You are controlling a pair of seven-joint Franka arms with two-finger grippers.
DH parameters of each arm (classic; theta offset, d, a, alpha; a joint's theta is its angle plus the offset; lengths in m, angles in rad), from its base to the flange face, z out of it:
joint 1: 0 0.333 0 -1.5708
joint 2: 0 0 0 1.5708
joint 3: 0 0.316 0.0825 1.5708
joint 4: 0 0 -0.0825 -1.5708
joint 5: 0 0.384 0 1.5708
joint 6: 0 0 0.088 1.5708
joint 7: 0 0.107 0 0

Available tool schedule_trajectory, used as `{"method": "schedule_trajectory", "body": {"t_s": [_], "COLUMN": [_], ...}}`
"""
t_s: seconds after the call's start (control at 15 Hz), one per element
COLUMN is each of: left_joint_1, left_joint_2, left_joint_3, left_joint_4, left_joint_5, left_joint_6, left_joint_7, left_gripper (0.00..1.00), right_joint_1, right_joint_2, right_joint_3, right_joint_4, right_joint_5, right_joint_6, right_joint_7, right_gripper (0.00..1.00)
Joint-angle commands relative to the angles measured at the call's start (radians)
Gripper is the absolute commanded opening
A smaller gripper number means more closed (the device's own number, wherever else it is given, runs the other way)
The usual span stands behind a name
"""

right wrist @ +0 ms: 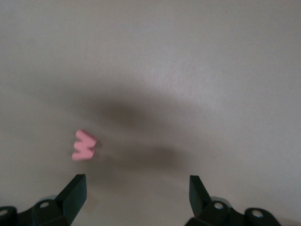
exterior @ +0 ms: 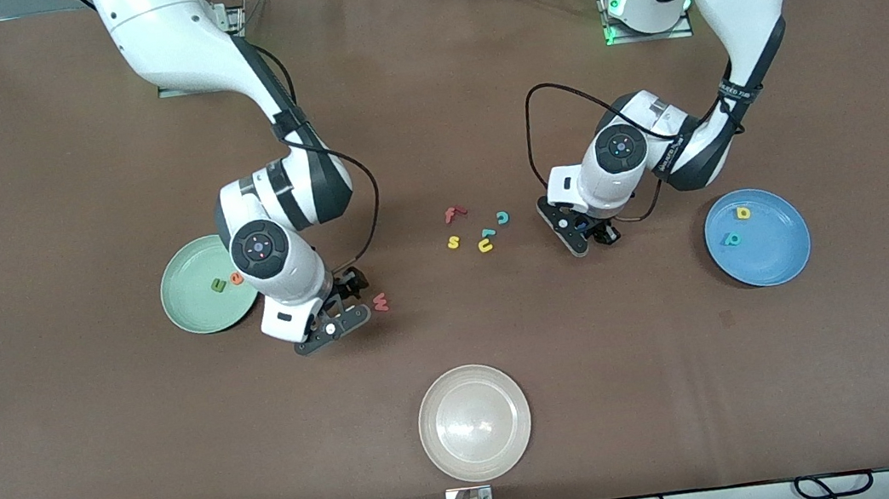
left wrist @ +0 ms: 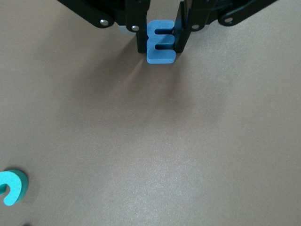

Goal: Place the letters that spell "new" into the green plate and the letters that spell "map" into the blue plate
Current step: 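Drop the blue 3 on the blue plate while the right gripper carries the w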

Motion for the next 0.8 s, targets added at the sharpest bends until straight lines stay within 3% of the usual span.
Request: {"method": "schedule_trajectory", "body": {"t_s": [0.0,0.13,0.33,0.4,0.47,0.53,0.73], "left_joint_1": [0.019,0.037,0.054,0.068,0.089,0.123,0.281], "left_joint_2": [-0.042,-0.074,-0.082,-0.079,-0.079,-0.079,-0.062], "left_joint_3": [-0.003,-0.011,-0.008,-0.008,-0.005,-0.005,-0.006], "left_joint_4": [0.009,0.087,0.238,0.275,0.295,0.308,0.308], "left_joint_5": [0.023,0.023,0.023,0.023,0.022,0.022,0.011], "left_joint_6": [-0.056,-0.214,-0.462,-0.515,-0.535,-0.541,-0.543], "left_joint_7": [-0.018,-0.016,-0.001,-0.003,-0.003,-0.001,-0.016], "left_gripper": [0.09,0.10,0.11,0.11,0.11,0.11,0.11], "right_joint_1": [-0.004,-0.003,0.016,0.020,0.023,0.023,0.023], "right_joint_2": [0.051,0.068,0.086,0.086,0.086,0.086,0.097], "right_joint_3": [0.031,0.077,0.082,0.083,0.083,0.083,0.083], "right_joint_4": [0.041,0.043,0.043,0.043,0.043,0.043,0.053], "right_joint_5": [0.022,0.019,0.017,0.017,0.014,0.011,0.009], "right_joint_6": [0.045,0.073,0.087,0.084,0.082,0.082,0.082], "right_joint_7": [0.123,0.236,0.344,0.353,0.353,0.350,0.350], "right_gripper": [0.90,0.84,0.77,0.71,0.65,0.53,0.47]}}
